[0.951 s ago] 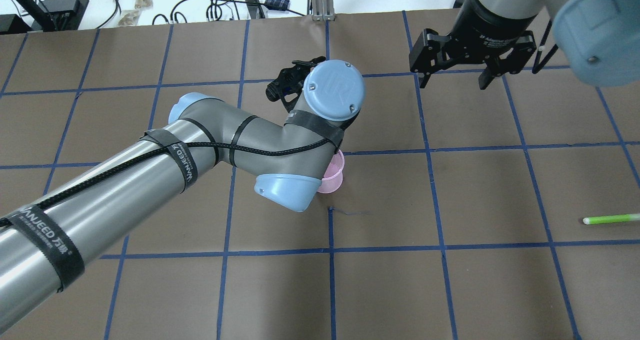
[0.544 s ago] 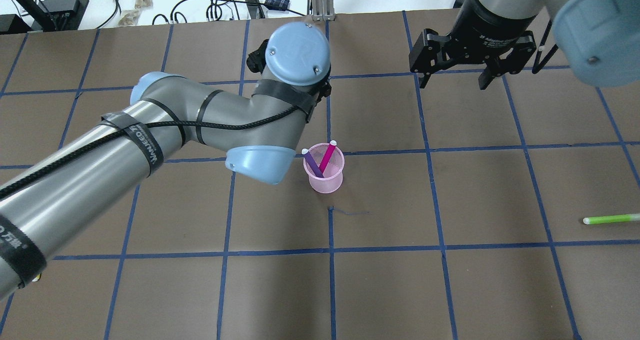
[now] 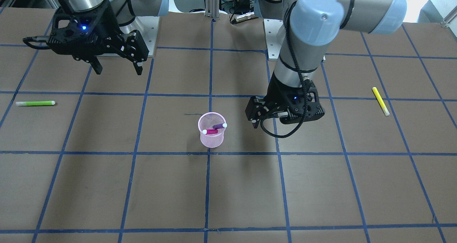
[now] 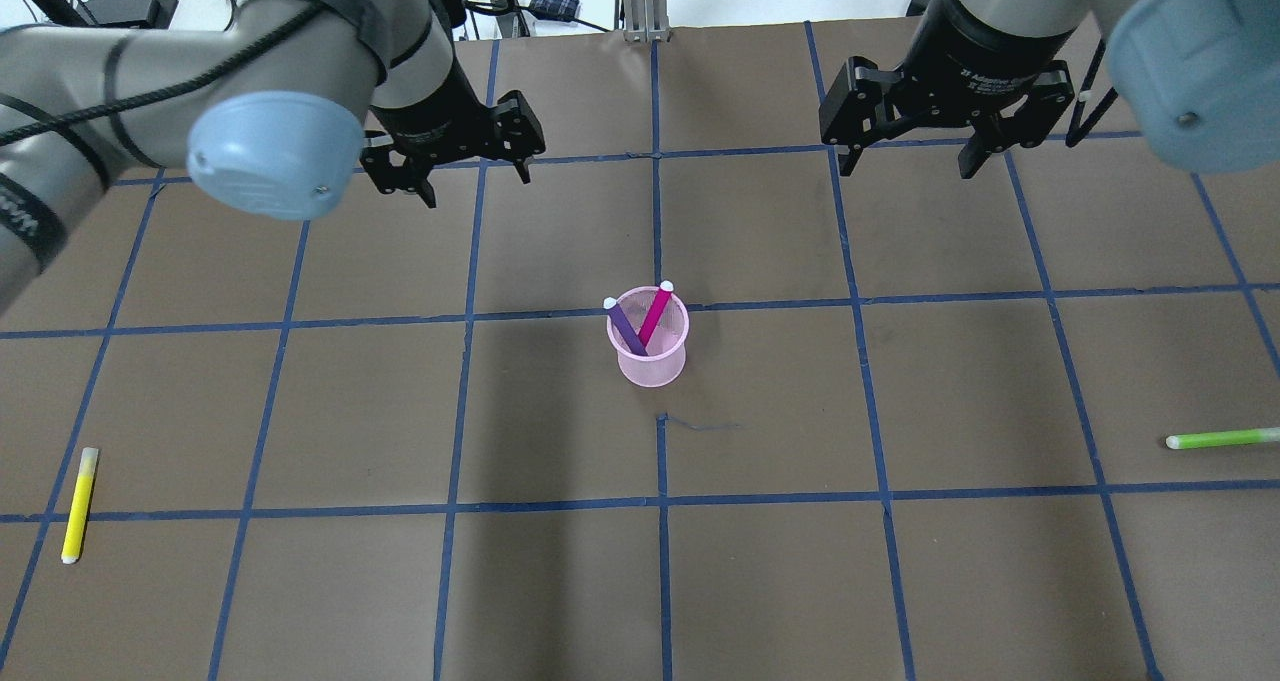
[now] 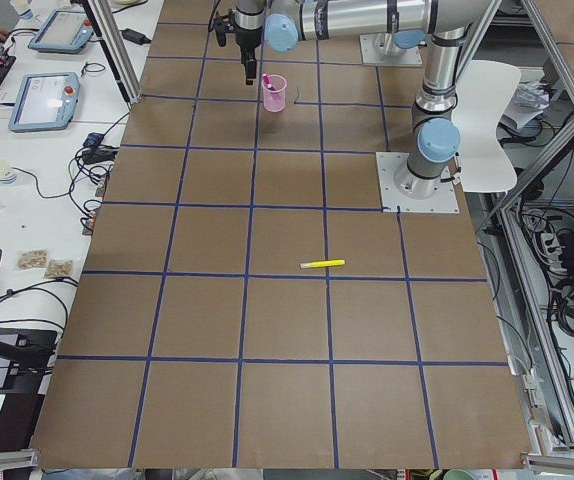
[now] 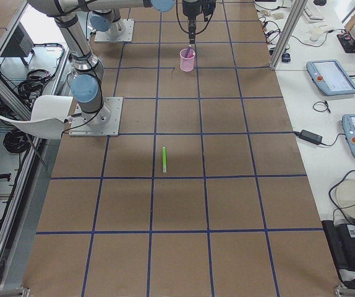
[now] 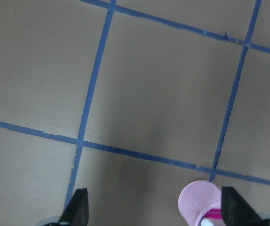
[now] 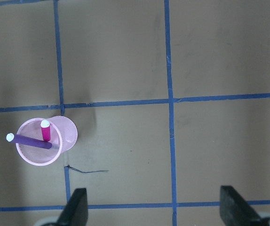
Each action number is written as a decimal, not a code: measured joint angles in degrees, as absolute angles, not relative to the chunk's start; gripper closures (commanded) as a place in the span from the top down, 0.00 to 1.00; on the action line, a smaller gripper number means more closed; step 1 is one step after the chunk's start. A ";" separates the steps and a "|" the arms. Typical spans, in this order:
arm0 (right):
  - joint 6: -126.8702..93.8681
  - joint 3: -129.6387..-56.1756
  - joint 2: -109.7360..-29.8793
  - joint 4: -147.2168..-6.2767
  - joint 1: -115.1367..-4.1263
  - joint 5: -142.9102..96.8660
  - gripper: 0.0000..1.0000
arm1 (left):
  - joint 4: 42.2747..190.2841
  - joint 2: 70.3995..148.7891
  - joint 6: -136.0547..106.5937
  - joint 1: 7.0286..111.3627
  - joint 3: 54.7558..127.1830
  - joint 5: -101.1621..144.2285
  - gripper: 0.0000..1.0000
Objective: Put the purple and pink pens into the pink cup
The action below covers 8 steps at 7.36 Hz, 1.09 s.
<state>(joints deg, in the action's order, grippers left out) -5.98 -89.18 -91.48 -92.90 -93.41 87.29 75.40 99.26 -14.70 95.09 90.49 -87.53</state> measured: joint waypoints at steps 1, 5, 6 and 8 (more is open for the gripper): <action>-5.98 -89.19 -91.49 -92.90 -93.41 87.30 1.00 | 79.98 96.84 -10.07 91.97 89.44 -87.83 1.00; -5.99 -89.20 -91.41 -92.90 -93.43 87.22 1.00 | 87.32 89.48 -0.88 87.29 91.35 -90.54 1.00; -5.98 -89.21 -91.41 -92.90 -93.43 87.20 1.00 | 87.66 88.04 -0.25 87.23 92.68 -90.61 1.00; -5.98 -89.21 -91.41 -92.90 -93.43 87.13 1.00 | 87.84 86.38 0.11 87.19 93.99 -91.08 1.00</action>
